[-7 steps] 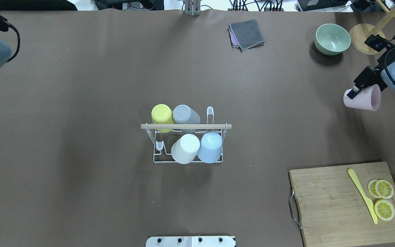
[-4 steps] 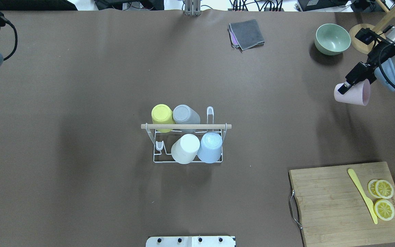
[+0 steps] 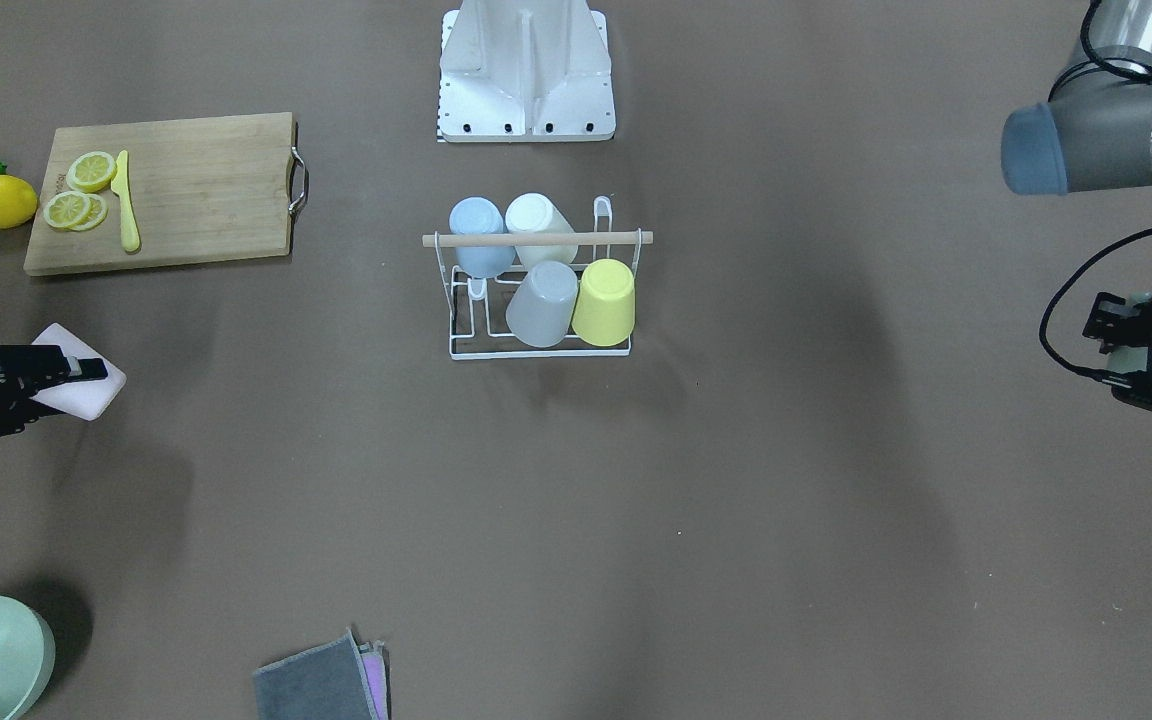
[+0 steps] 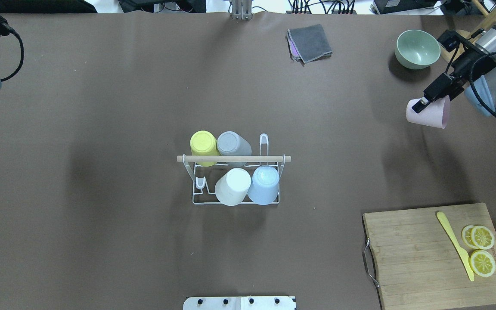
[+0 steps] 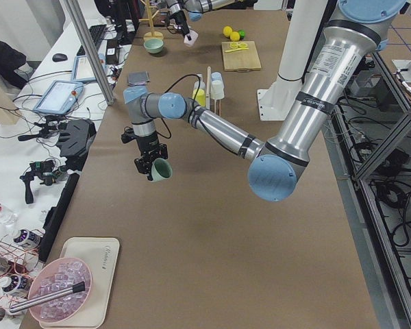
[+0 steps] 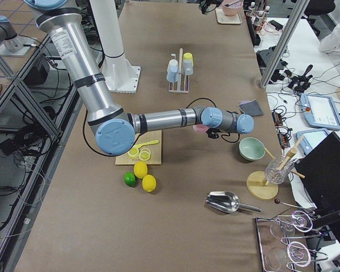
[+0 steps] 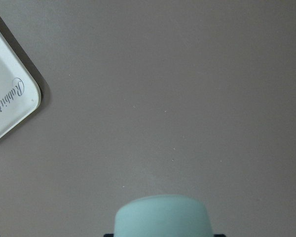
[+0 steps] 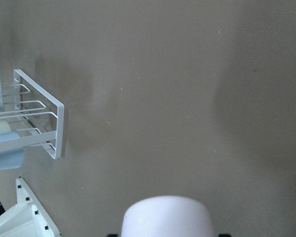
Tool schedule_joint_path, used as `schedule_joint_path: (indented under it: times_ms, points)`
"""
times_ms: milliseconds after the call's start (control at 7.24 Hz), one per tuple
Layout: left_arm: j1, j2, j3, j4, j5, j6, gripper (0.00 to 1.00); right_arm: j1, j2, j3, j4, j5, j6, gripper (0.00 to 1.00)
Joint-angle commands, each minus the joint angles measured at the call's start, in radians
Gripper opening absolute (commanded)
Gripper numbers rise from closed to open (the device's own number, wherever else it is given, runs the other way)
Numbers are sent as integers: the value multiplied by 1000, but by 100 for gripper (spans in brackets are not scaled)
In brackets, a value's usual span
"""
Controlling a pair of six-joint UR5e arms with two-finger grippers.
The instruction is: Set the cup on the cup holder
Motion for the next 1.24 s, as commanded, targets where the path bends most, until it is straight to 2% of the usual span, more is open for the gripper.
schedule_joint_path:
  times_ms: [0, 414, 829, 1105]
  points:
    - [-1, 12, -13, -9, 0, 0, 0, -13, 7, -8, 3, 189, -1, 45]
    - [-1, 14, -20, -20, -1, 0, 0, -33, 21, -8, 5, 496, -103, 43]
    - [-4, 99, -72, -84, 0, 2, 0, -79, 21, -6, 5, 663, -297, 40]
    - [-5, 121, -85, -97, -1, 2, 0, -105, 40, -6, 55, 711, -387, 33]
